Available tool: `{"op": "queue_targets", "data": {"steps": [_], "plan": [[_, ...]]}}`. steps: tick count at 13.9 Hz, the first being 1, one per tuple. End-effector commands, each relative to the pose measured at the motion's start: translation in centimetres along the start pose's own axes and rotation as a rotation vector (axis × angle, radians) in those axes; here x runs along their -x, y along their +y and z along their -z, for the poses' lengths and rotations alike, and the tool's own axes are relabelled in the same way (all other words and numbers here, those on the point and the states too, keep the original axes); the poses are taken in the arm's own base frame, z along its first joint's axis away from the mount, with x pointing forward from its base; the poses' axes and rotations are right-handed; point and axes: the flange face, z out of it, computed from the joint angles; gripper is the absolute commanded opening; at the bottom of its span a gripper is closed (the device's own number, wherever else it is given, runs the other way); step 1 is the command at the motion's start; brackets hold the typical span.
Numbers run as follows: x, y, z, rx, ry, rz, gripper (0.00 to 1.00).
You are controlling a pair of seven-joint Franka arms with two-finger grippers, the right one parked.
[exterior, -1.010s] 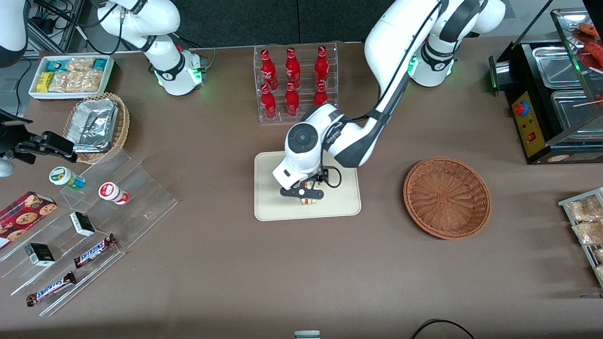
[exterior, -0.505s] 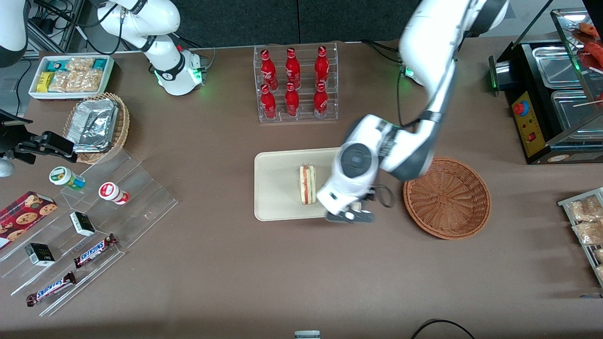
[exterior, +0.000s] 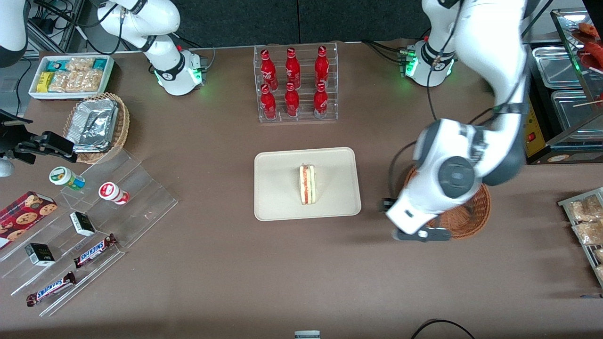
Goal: Place sandwich from basket to tray
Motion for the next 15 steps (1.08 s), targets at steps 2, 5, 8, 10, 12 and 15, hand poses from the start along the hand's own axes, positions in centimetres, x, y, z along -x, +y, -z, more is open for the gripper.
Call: {"op": "queue_targets", "data": {"steps": [2,5,8,10,12,15], "plan": [[2.1,-6.3,2.9,0.029,-0.028,-0.001,1.00],[5.5,-10.2,4.8,0.033,-0.036,0.036,1.00],[8.8,-13.0,6.7,0.040,-0.033,0.050,1.00],[11.1,-15.0,9.4,0.046,-0.038,0.074,1.00],[13.1,-15.4,12.3,0.037,-0.054,0.072,1.00],[15.0,-16.8,15.4,0.023,-0.022,0.091,1.00]]}}
